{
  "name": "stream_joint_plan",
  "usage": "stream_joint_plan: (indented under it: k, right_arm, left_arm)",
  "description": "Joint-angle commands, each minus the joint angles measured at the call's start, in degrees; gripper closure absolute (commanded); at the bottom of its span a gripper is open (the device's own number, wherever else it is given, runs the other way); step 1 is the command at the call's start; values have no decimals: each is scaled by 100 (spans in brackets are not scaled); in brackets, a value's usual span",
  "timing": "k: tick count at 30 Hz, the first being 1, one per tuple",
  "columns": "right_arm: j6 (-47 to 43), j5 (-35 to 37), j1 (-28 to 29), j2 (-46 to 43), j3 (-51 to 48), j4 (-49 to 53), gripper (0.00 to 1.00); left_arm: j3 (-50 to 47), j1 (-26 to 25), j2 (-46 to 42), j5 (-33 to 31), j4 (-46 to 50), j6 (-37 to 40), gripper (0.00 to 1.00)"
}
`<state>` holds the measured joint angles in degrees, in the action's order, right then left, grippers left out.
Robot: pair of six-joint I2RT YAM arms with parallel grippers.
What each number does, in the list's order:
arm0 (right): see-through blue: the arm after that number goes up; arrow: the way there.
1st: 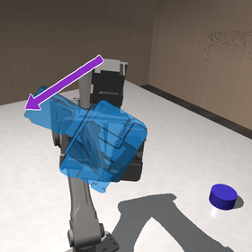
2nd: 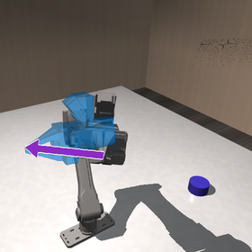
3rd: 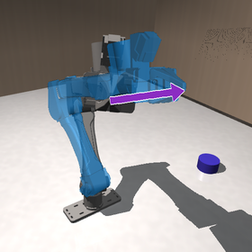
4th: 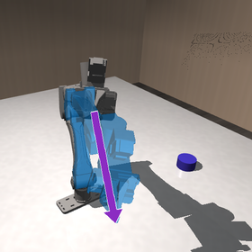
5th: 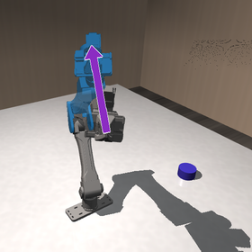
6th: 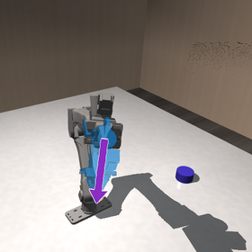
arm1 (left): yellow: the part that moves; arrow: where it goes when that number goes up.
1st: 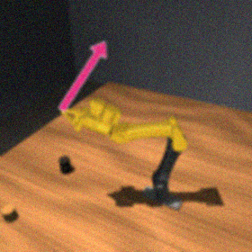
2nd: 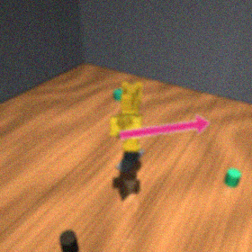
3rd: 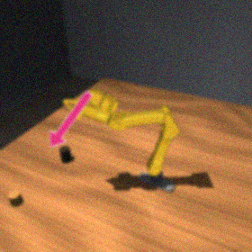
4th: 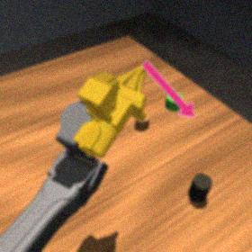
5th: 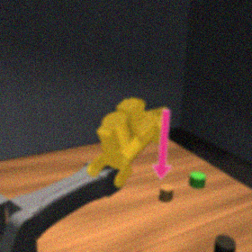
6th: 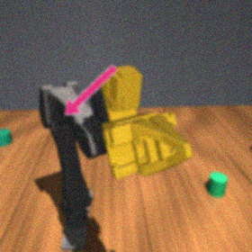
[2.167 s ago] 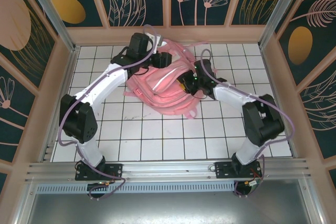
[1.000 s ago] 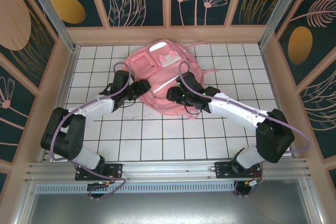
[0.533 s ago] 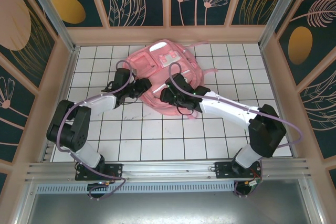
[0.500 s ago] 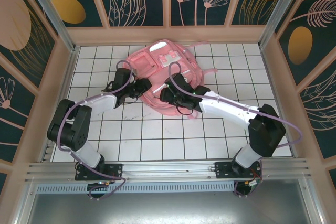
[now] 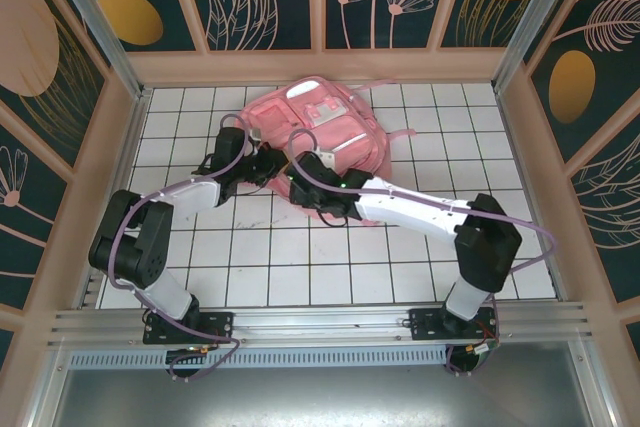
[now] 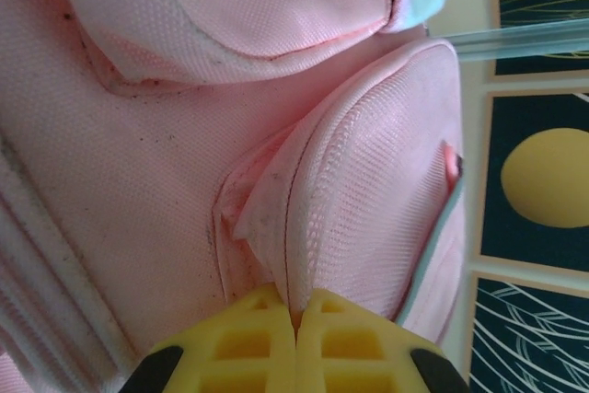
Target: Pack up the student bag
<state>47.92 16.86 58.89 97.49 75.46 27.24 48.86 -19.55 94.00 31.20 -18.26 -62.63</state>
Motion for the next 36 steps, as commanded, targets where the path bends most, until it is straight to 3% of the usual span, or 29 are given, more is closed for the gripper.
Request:
stream_joint_plan:
  k: [1,5,27,36]
  right_arm:
    - [183,291,80,306,352,29,57]
    - [708,719,21,678,743,286,64]
    - [2000,1895,-300,1598,1761,1793,69]
    - [2072,1951,-271,1291,1498,2182,90]
  left_arm:
    - [101,-58,-312,642,-981,-324,100]
    - [165,-92,-294,782,-1067,-458,100]
    - [134,-256,-162,927,-1391,-629,100]
    - [116,-258,-111,793,-1325,-569,100]
